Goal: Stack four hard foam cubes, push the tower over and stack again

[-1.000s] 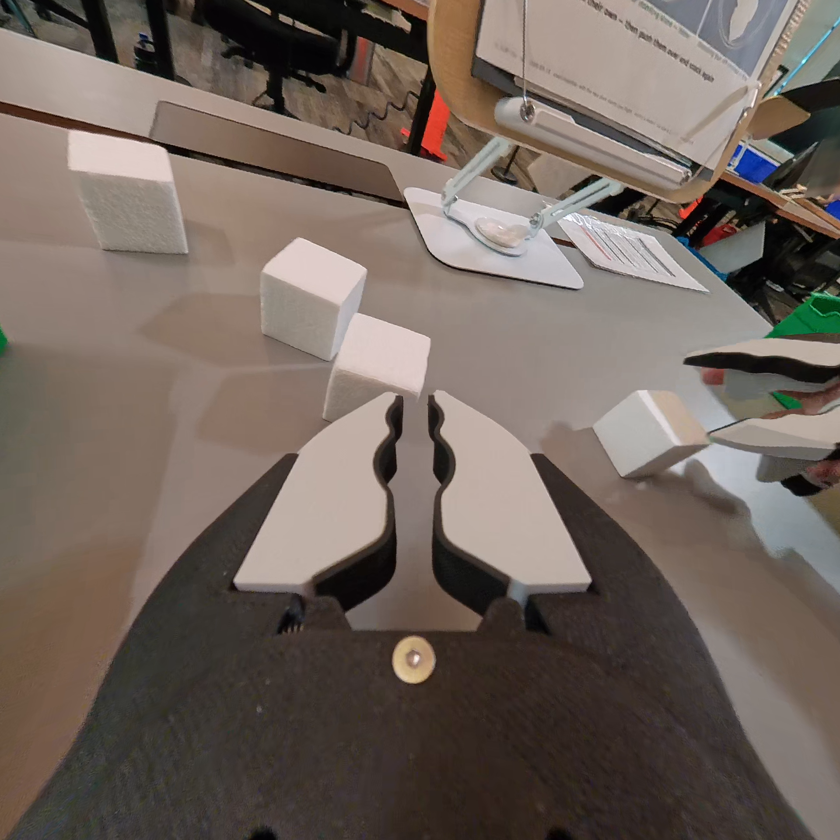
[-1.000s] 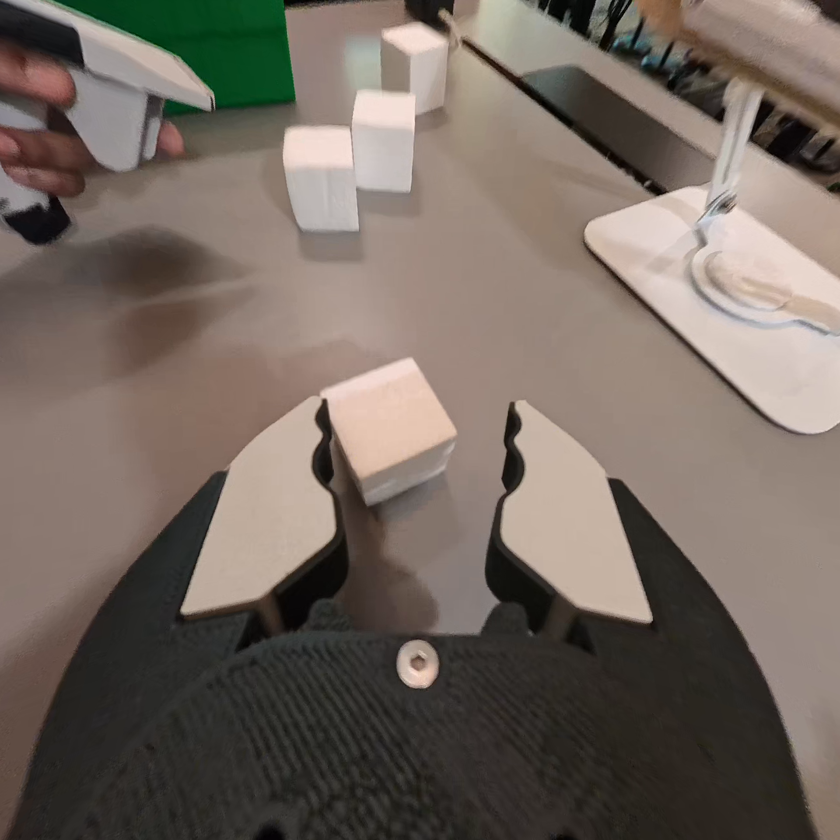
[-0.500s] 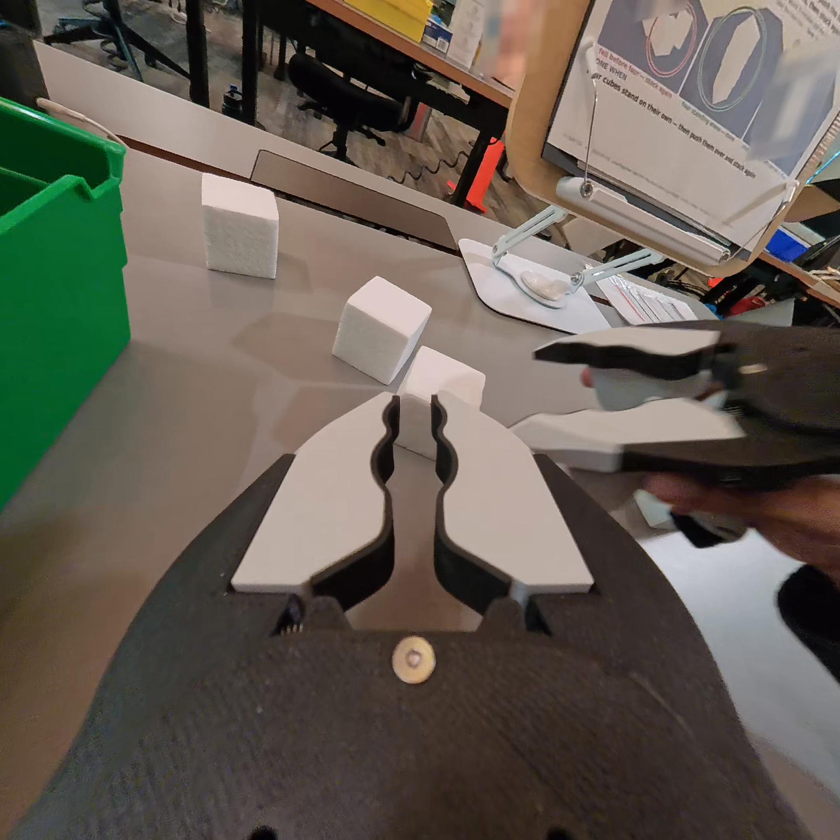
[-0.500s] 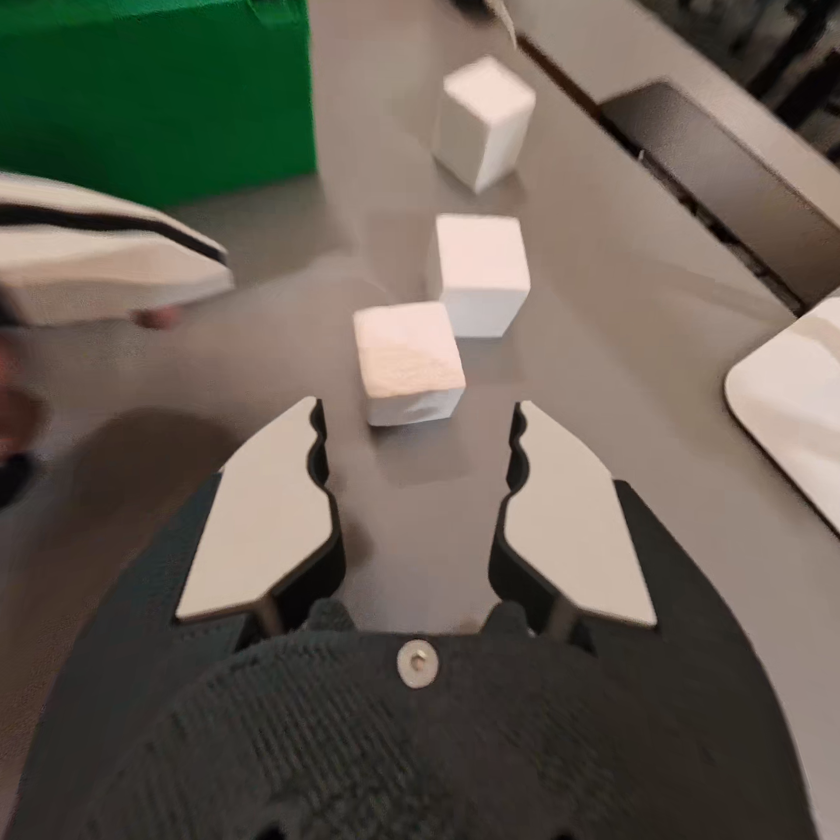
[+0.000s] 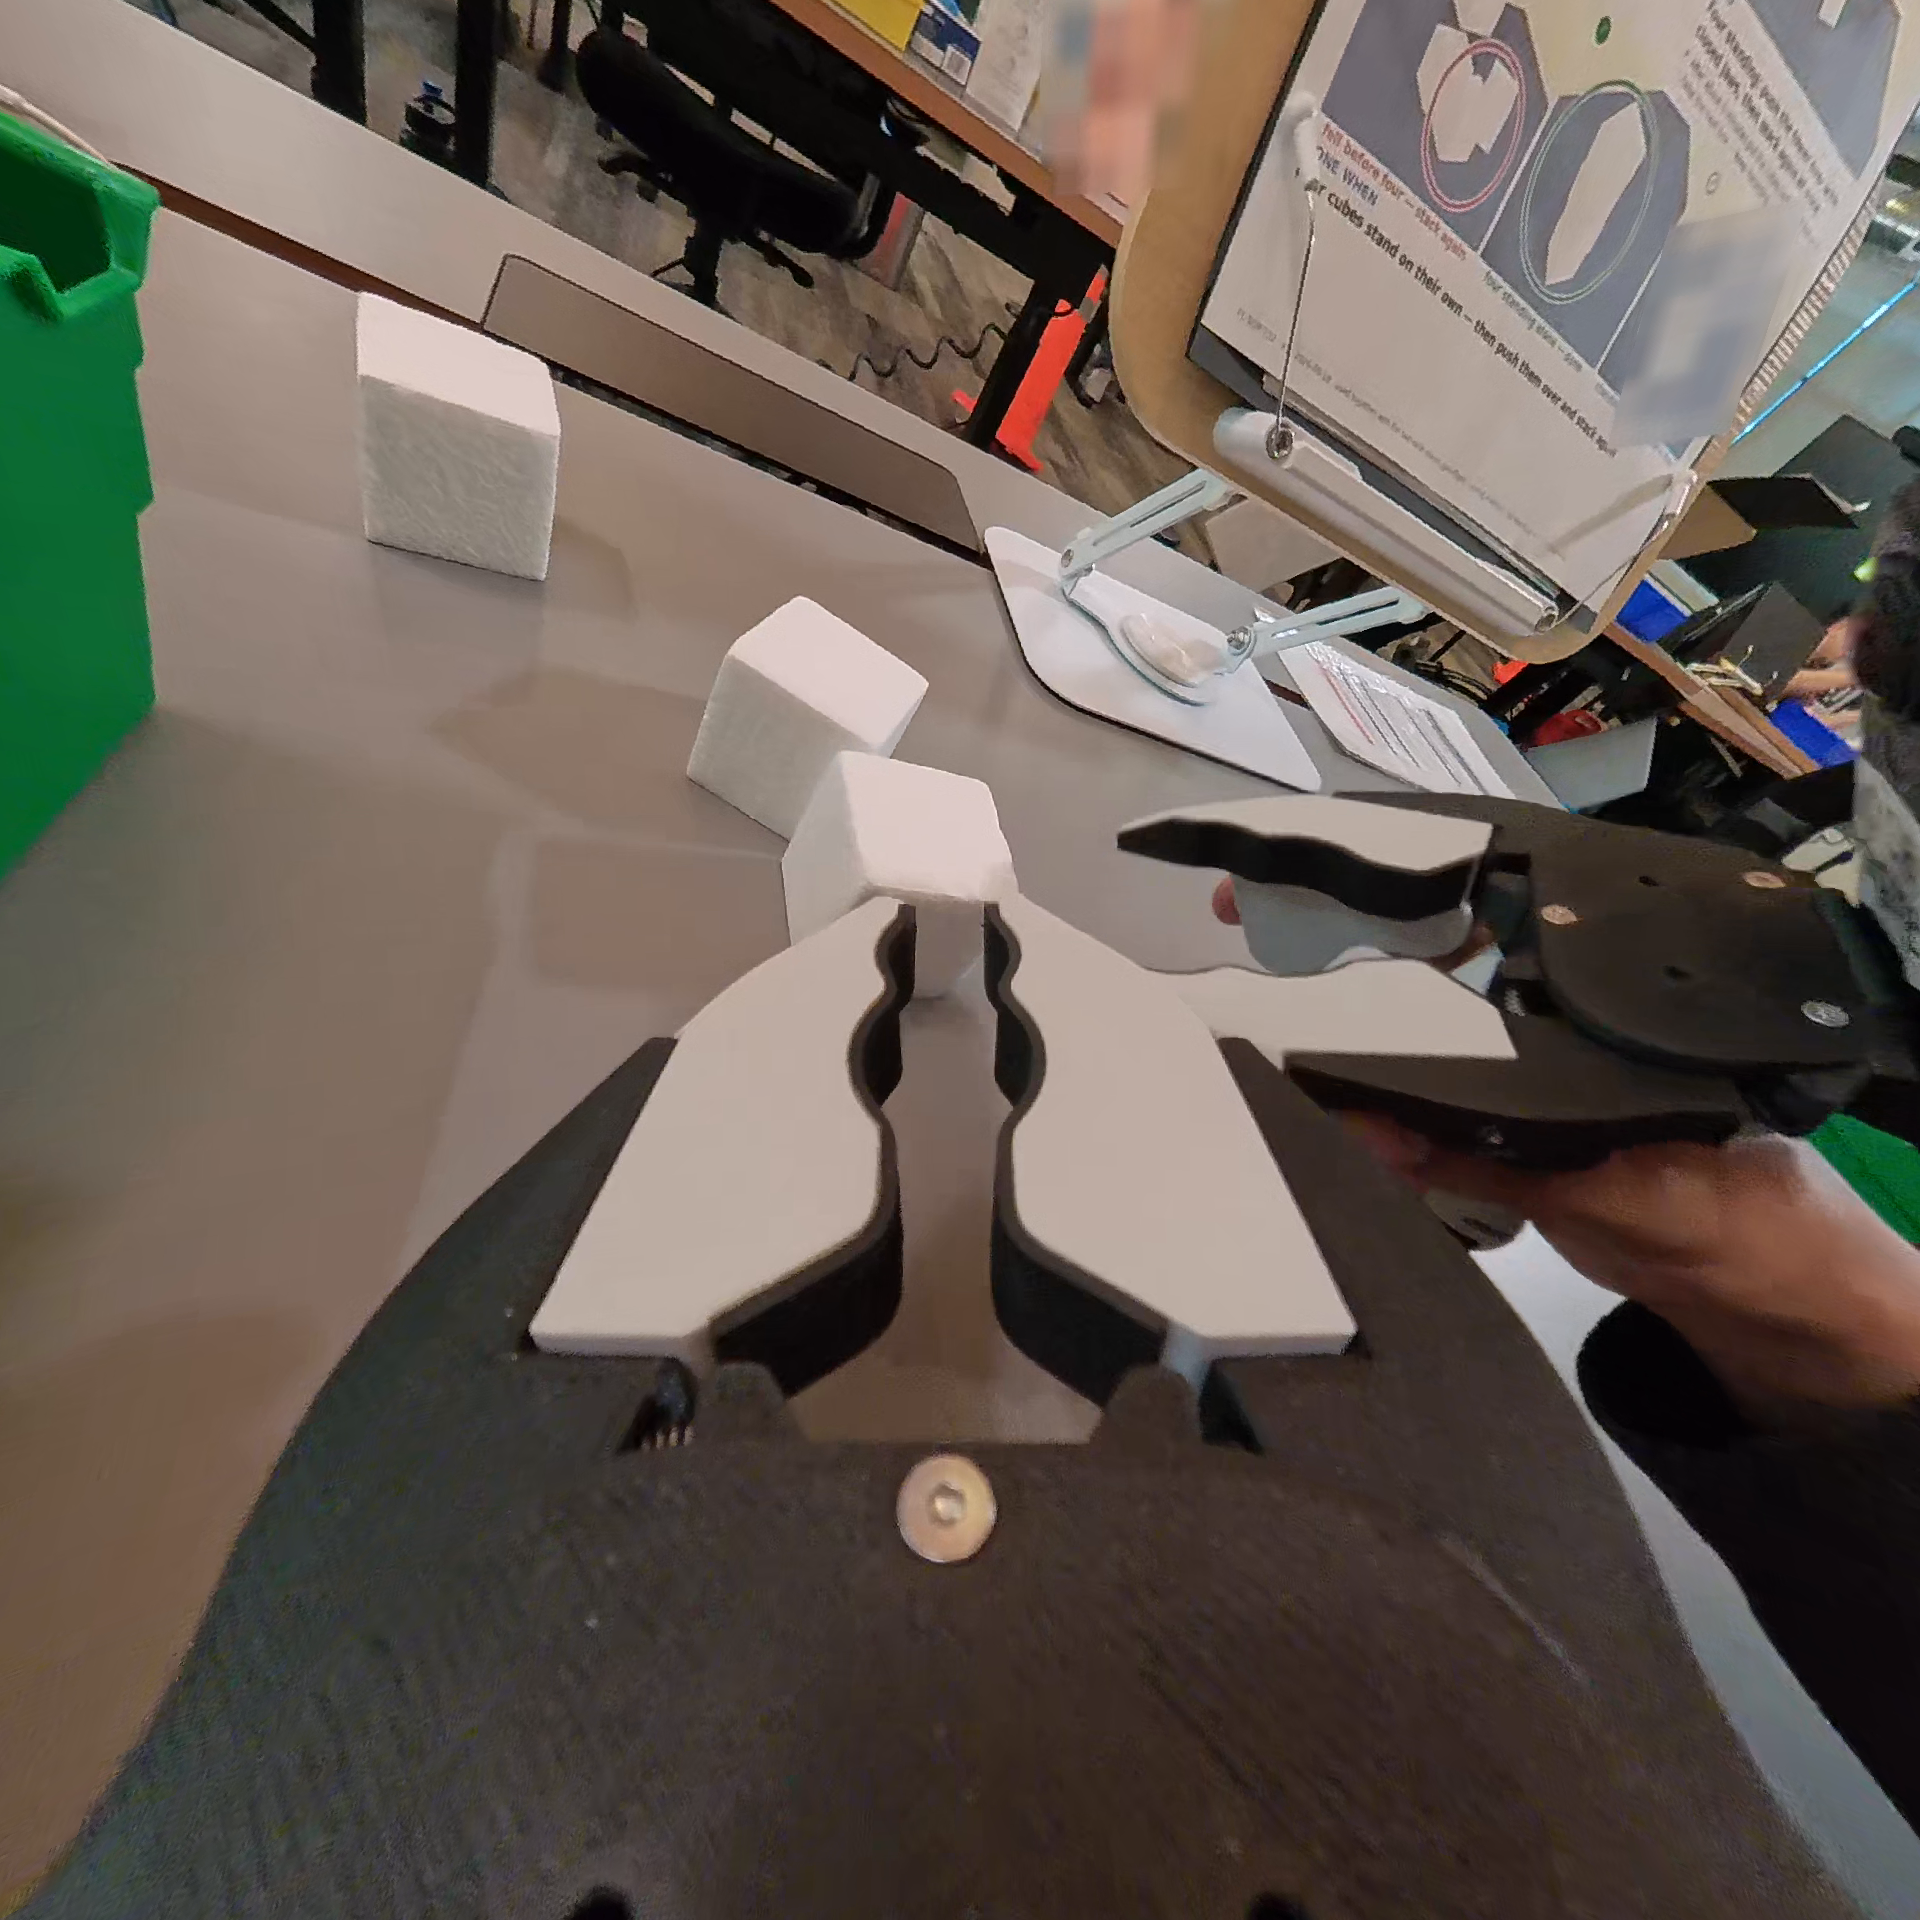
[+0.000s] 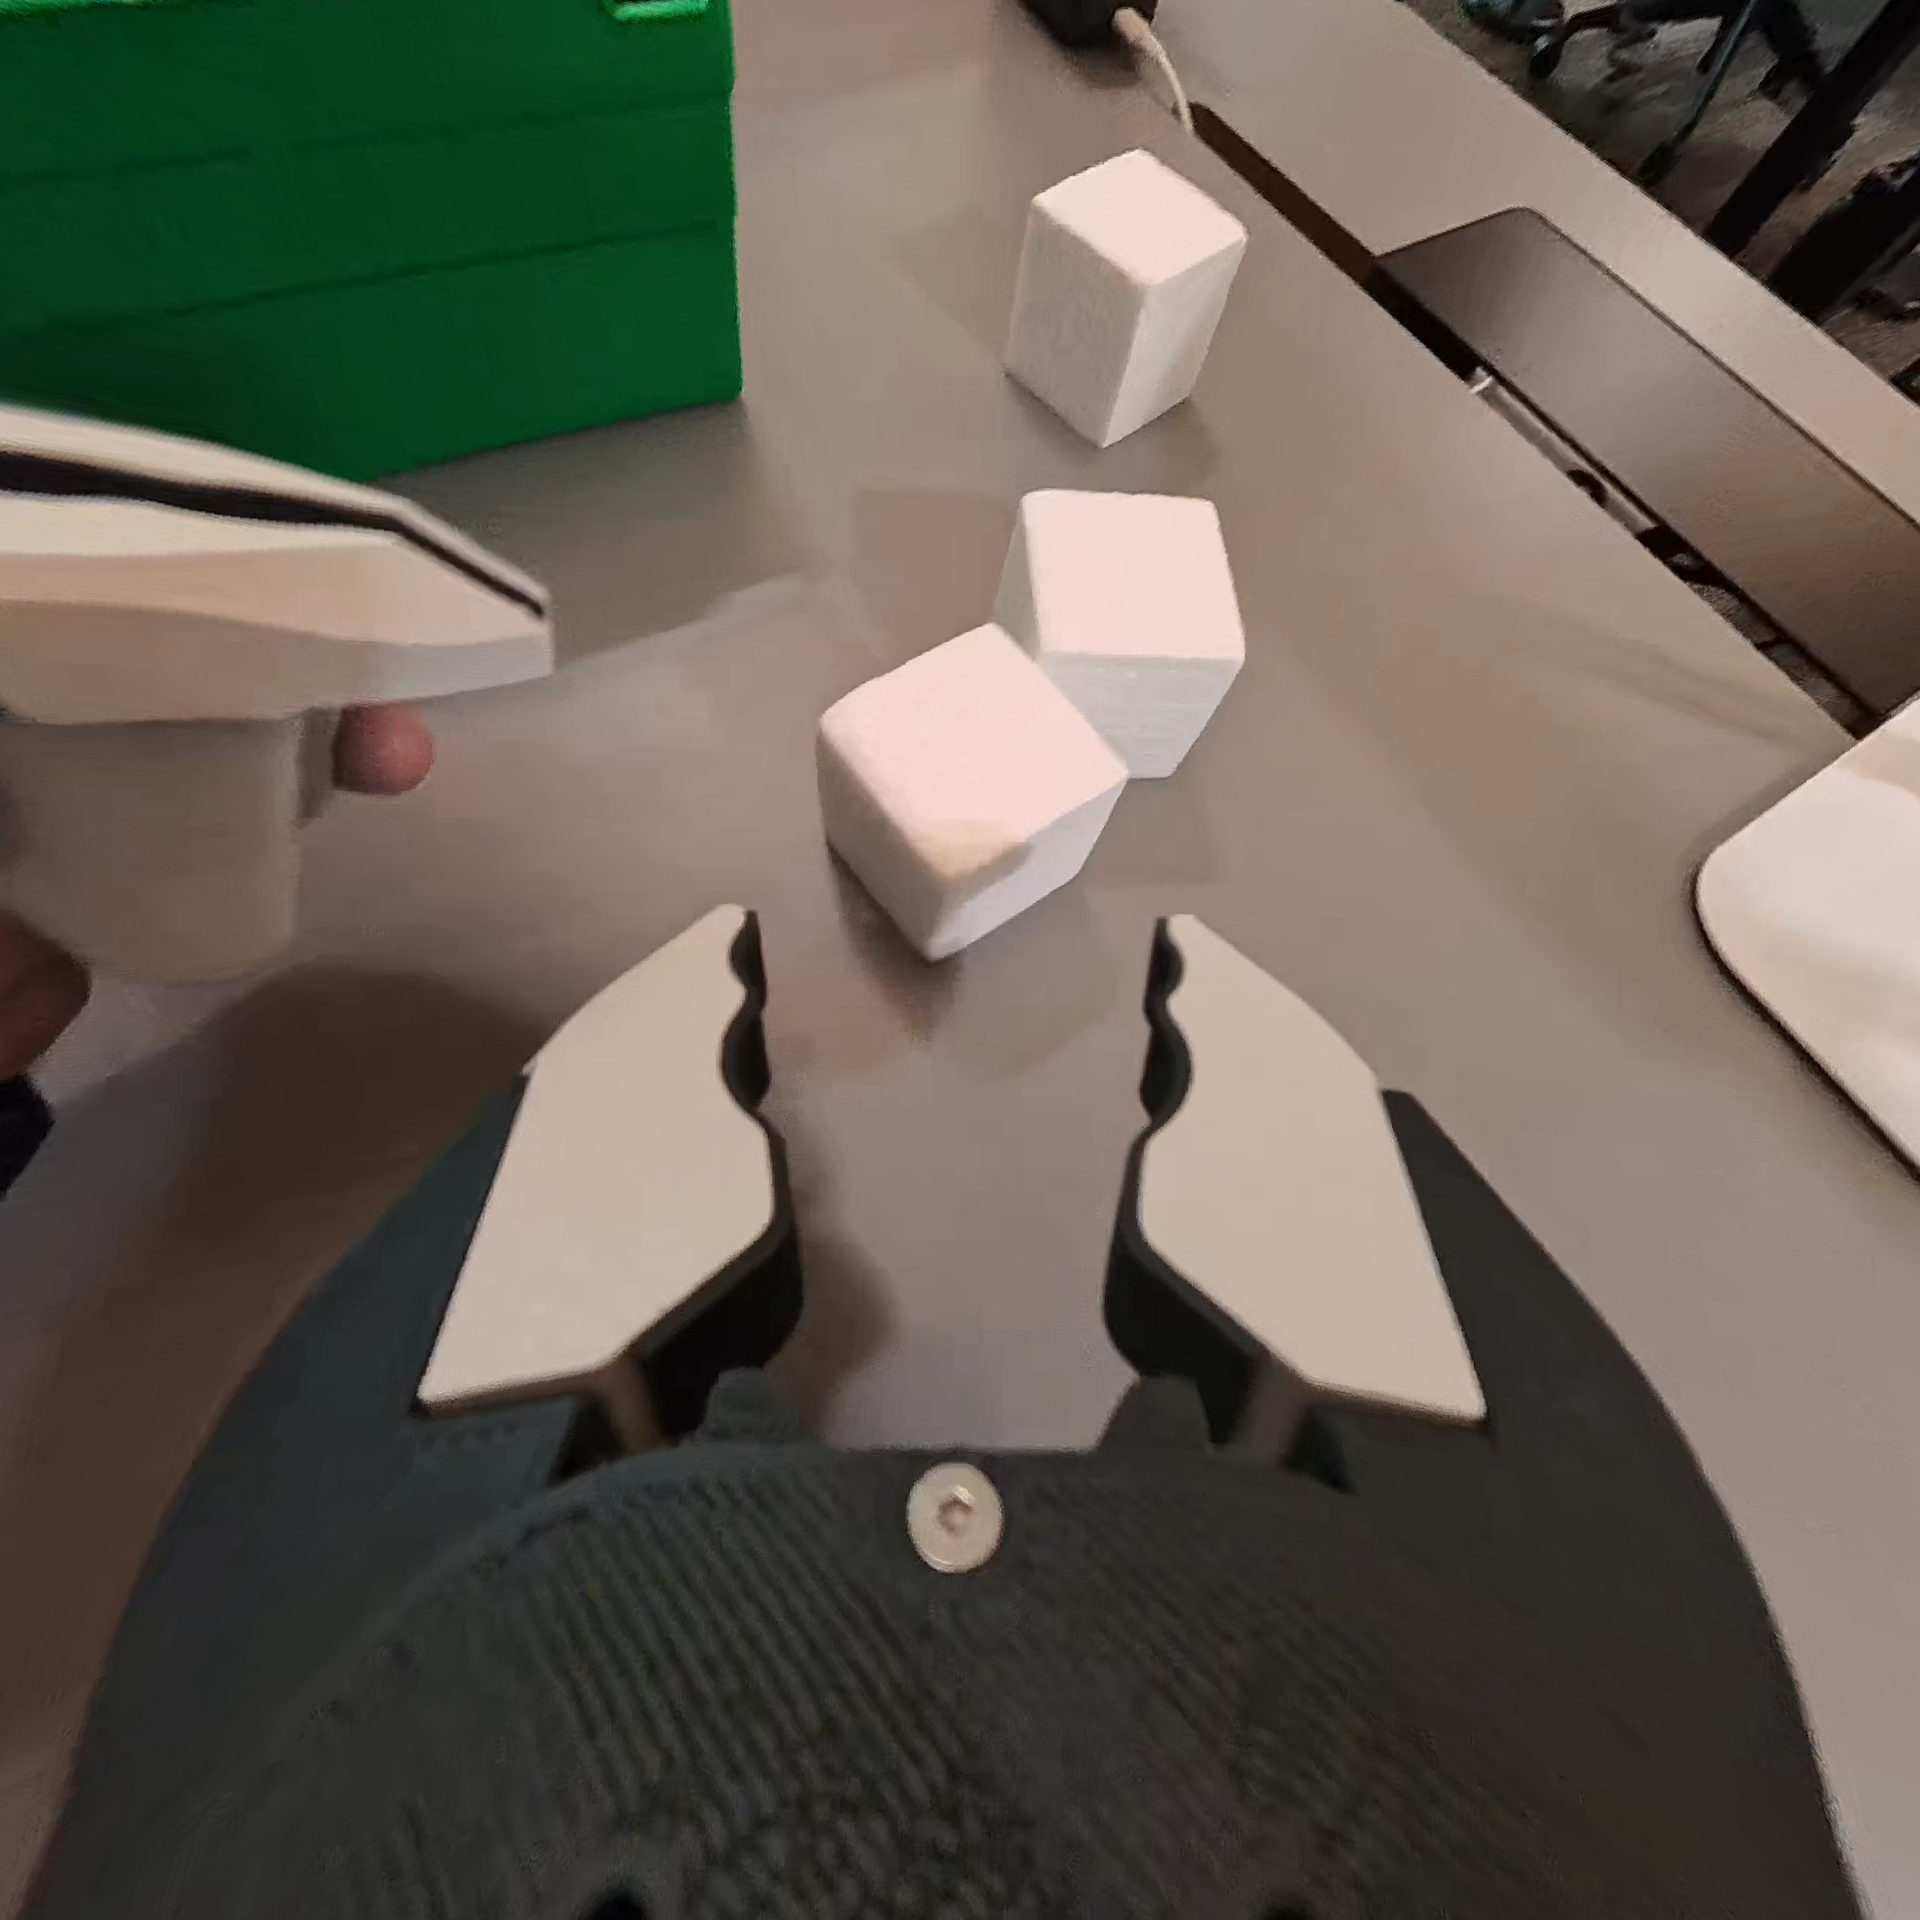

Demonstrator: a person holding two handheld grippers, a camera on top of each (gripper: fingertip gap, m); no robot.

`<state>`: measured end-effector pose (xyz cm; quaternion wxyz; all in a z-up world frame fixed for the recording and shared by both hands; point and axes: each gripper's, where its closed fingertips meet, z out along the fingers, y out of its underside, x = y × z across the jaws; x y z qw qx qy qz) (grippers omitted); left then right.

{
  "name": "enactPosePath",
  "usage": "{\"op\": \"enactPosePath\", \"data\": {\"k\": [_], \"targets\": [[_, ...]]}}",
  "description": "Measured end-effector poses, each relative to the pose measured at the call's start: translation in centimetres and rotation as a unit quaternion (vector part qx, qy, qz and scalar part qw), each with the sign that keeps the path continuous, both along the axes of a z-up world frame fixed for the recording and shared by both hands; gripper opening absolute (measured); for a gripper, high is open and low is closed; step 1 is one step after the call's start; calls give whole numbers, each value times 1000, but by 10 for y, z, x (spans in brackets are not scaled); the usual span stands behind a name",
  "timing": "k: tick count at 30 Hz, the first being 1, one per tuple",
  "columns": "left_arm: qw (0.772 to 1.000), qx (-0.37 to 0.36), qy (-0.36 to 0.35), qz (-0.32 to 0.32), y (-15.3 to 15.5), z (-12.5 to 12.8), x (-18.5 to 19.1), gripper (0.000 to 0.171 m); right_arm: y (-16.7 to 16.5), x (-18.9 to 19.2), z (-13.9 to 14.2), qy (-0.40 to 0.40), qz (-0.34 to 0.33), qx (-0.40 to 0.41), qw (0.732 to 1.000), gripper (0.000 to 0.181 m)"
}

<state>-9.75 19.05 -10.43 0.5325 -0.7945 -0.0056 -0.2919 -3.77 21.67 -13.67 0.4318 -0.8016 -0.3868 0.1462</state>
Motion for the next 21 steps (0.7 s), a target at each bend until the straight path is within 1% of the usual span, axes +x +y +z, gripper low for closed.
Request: {"op": "enactPosePath", "data": {"k": [2, 3, 4, 6, 7, 9, 11, 15, 18, 21], "targets": [[1000, 6, -2, 9, 1, 2, -2, 12, 11, -8, -7, 18, -2, -25, 1000, 86], [1000, 10, 0, 13, 1, 3, -3, 11, 17, -13, -14, 20, -5, -40, 999, 89], [1000, 14, 5, 16, 1, 4, -5, 11, 20, -20, -19, 21, -1, -49, 999, 92], [999, 20, 19, 22, 1, 5, -8, 11, 26, -29, -30, 10, 1, -52, 999, 91], [999, 21, 25, 23, 1, 4, -9, 11, 28, -30, -34, 0, -2, -52, 999, 85], [999, 20, 28, 24, 1, 4, -11, 10, 24, -27, -38, -30, -9, -44, 999, 57], [999, 19, 21, 24, 1, 4, -12, 10, 7, -26, -31, -36, 7, -30, 999, 57], [999, 24, -1, 35, 1, 8, -16, 8, -44, -19, -8, -17, 37, -19, 999, 57], [999, 22, -12, 31, 0, 9, -15, 8, -78, 1, 8, -17, 52, 0, 998, 57], [1000, 12, -11, 20, 0, 4, -11, 9, -110, 25, 20, 3, 69, 8, 998, 57]]}}
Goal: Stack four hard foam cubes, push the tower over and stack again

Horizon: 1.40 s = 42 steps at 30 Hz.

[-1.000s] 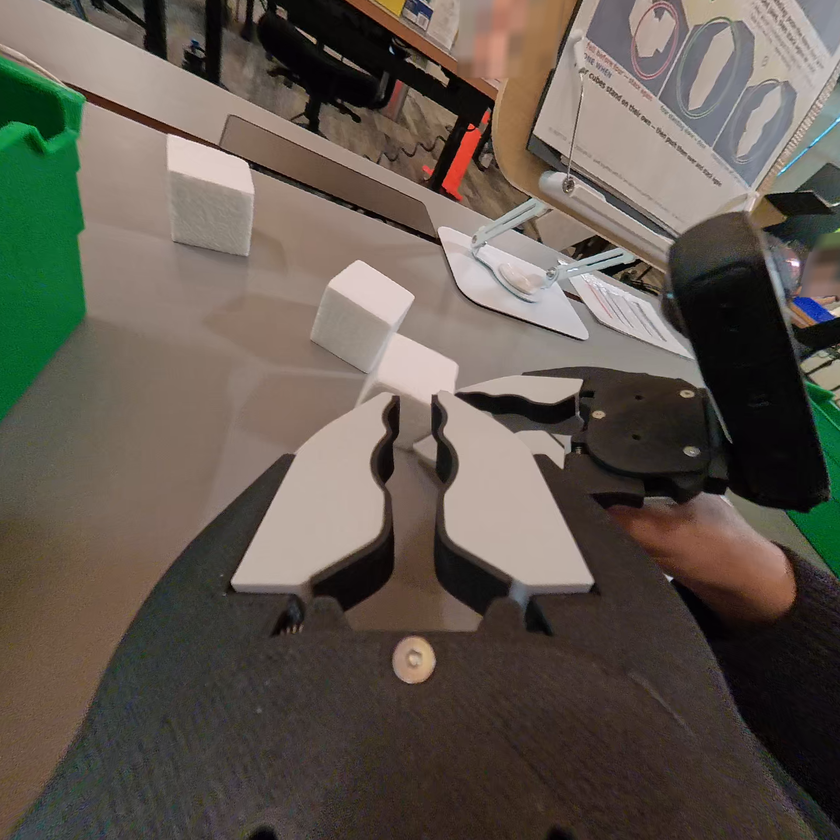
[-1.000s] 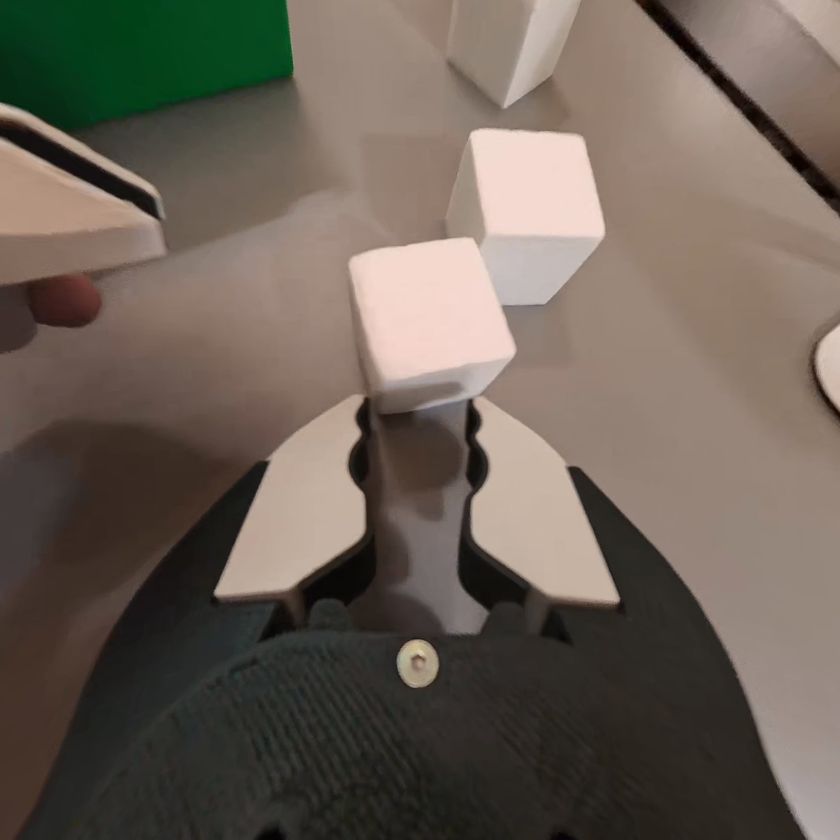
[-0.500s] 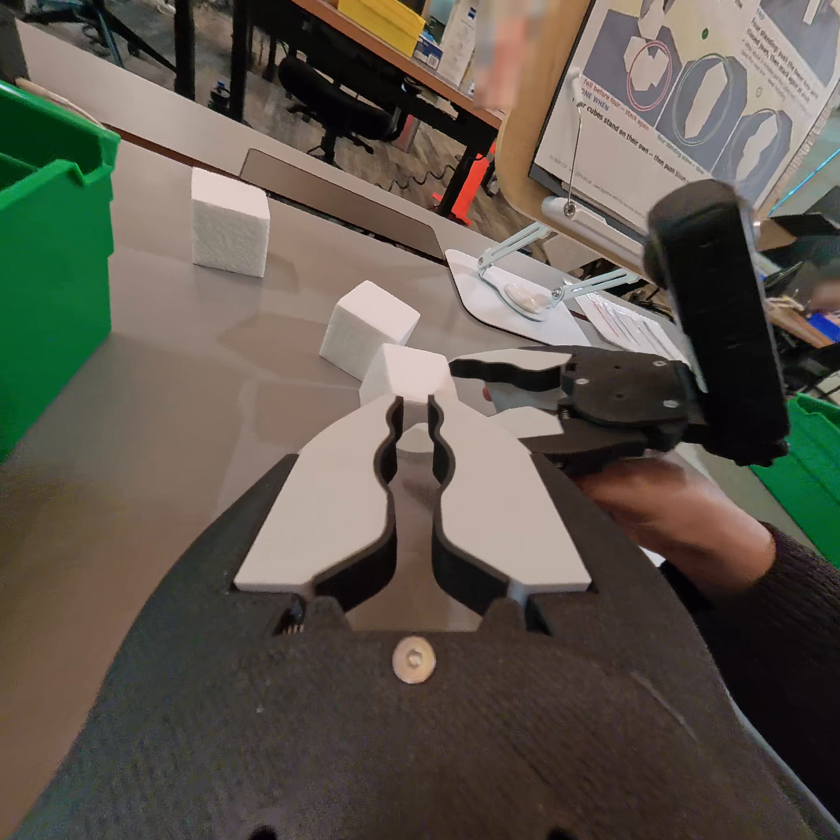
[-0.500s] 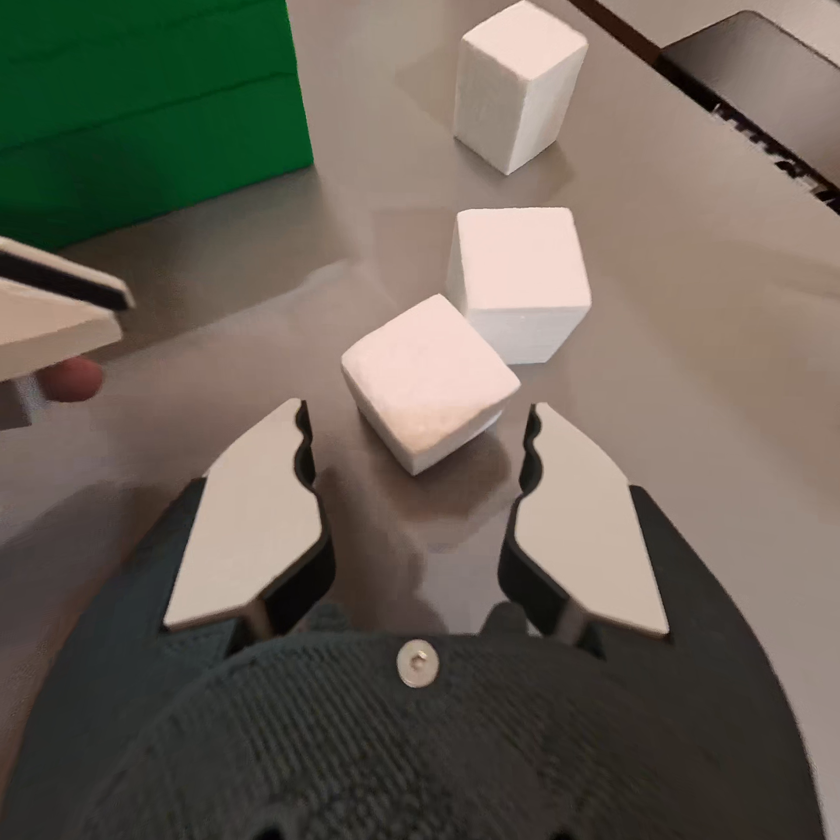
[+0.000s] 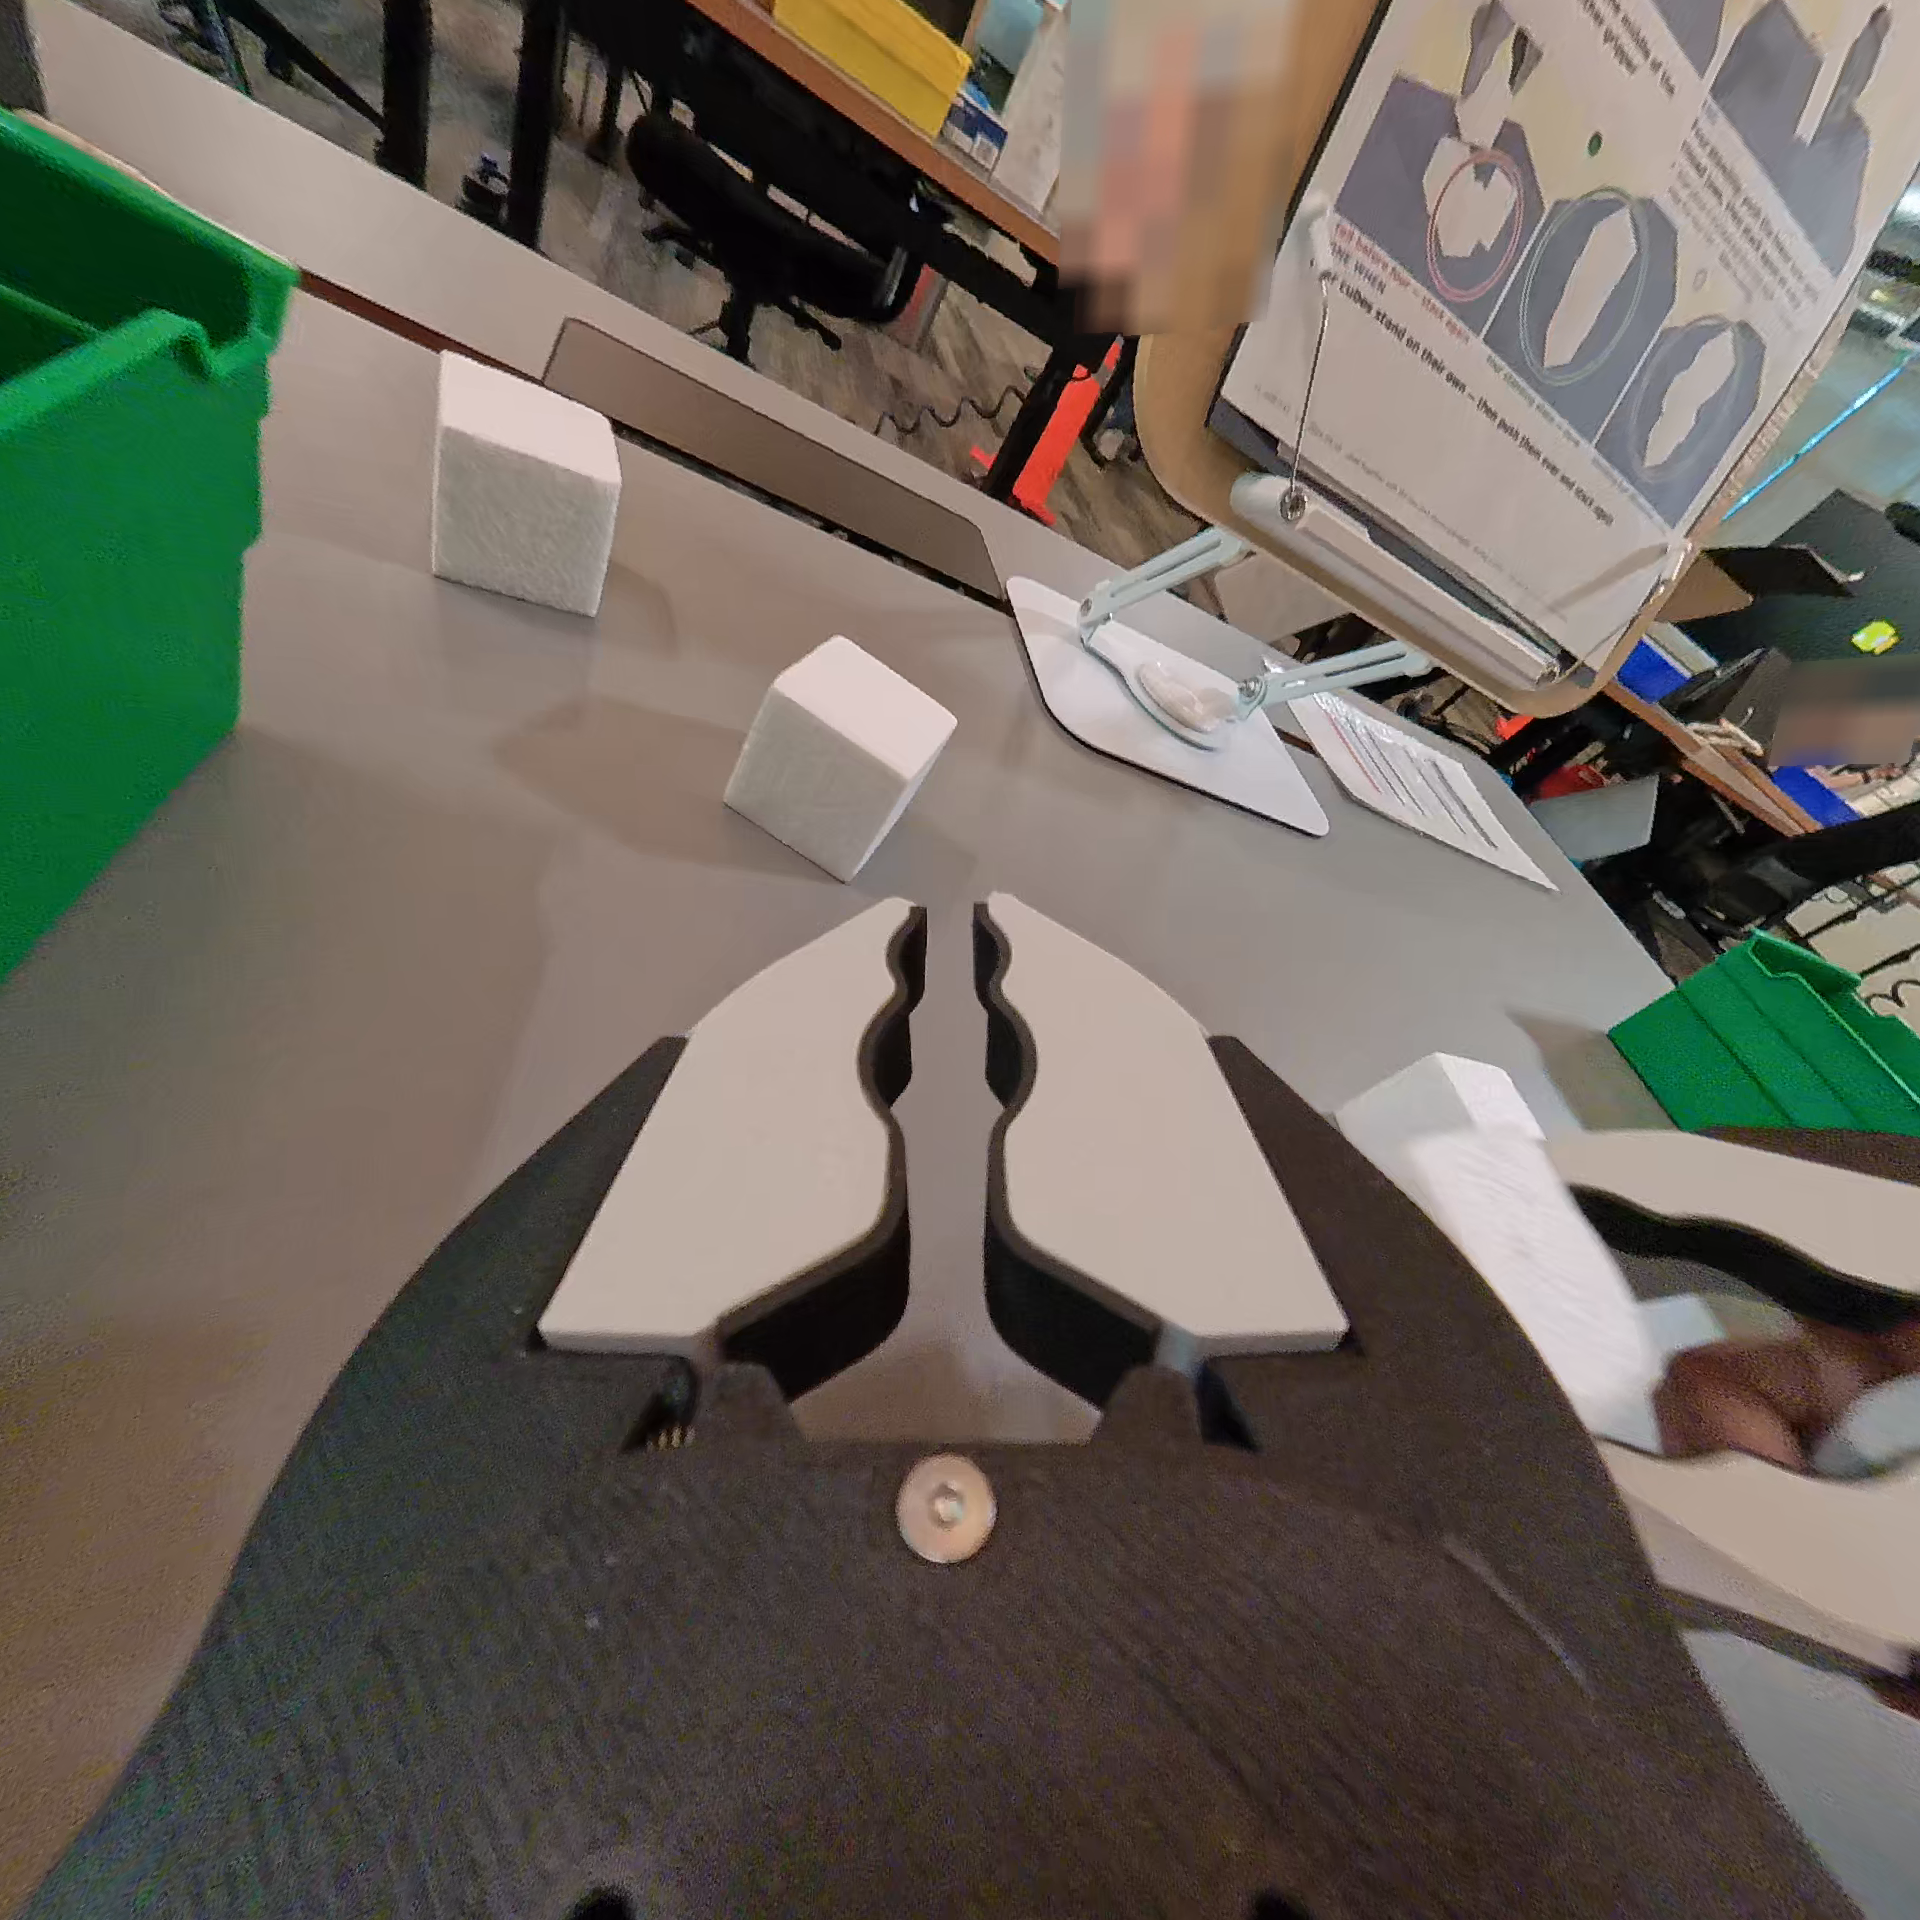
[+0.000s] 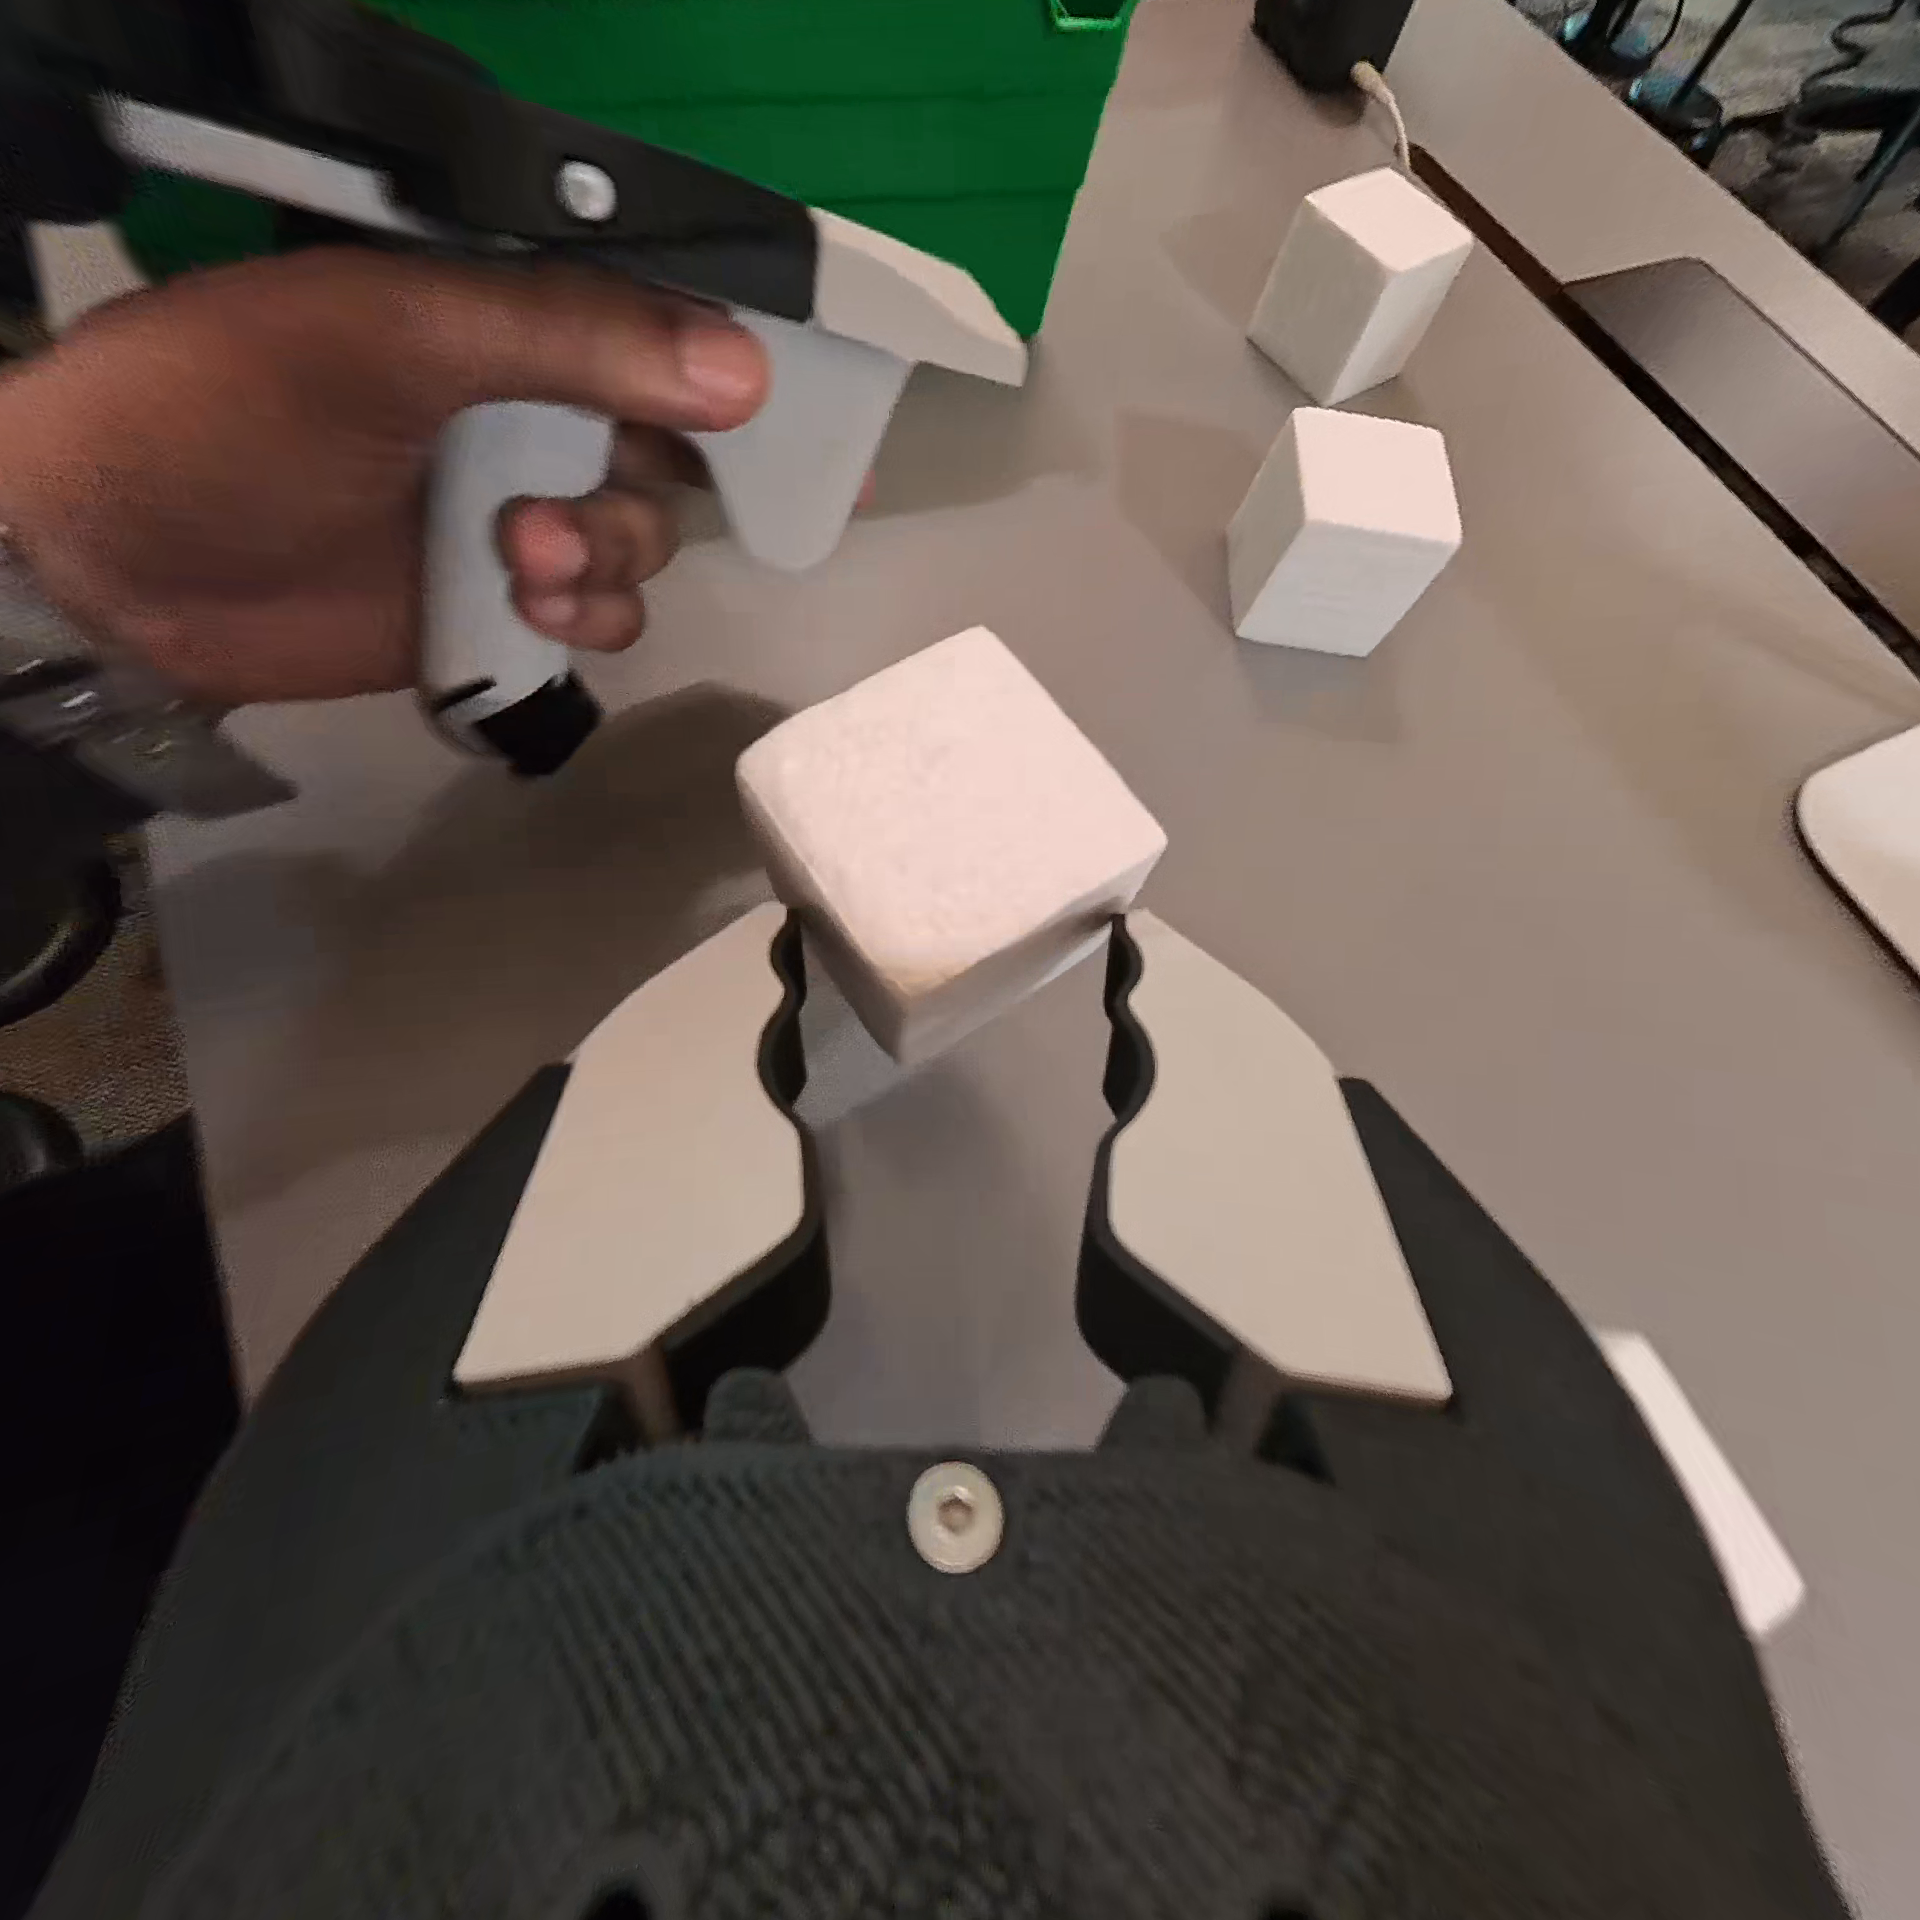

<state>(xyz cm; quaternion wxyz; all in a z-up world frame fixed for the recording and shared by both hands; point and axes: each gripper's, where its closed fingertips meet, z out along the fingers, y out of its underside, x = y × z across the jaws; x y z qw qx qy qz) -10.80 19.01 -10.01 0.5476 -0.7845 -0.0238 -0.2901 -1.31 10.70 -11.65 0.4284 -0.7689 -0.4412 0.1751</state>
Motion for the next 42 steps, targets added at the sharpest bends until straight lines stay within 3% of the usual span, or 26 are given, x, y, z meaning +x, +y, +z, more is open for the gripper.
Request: {"op": "enactPosePath", "data": {"k": [3, 6, 9, 12, 14, 18, 23, 27, 35, 40, 42], "targets": [[1000, -11, 12, -26, -2, -6, 12, 10, -26, 31, 5, 13, 15, 24, 1000, 56], [998, 3, 31, -48, -7, -4, 27, 11, -37, 72, -8, -5, 1, 45, 999, 56], [994, 50, 82, -52, -10, 5, 38, 7, -50, 102, -17, 7, -10, 10, 1000, 56], [985, 53, 142, -77, -12, -5, 56, 7, -60, 123, -24, -8, 4, -9, 1000, 57], [985, 63, 122, -103, -15, -1, 75, 9, -56, 139, -32, -26, -7, -8, 1000, 57], [984, 94, 14, -149, -31, 29, 112, 10, -57, 153, -44, 16, -31, -64, 997, 57], [974, 111, 74, -181, -40, 24, 143, 9, -60, 165, -39, 13, -78, -42, 996, 69], [969, 130, 55, -201, -43, 34, 159, 9, -58, 181, -36, 0, -102, -11, 995, 78], [974, 116, 39, -188, -27, 31, 159, 7, -69, 181, -13, 99, -99, -5, 990, 83], [973, 101, 40, -206, -14, 23, 170, 8, -63, 194, -3, 128, -127, 10, 984, 76], [972, 95, 37, -213, -14, 18, 174, 8, -55, 215, 17, 169, -170, 51, 970, 59]]}}
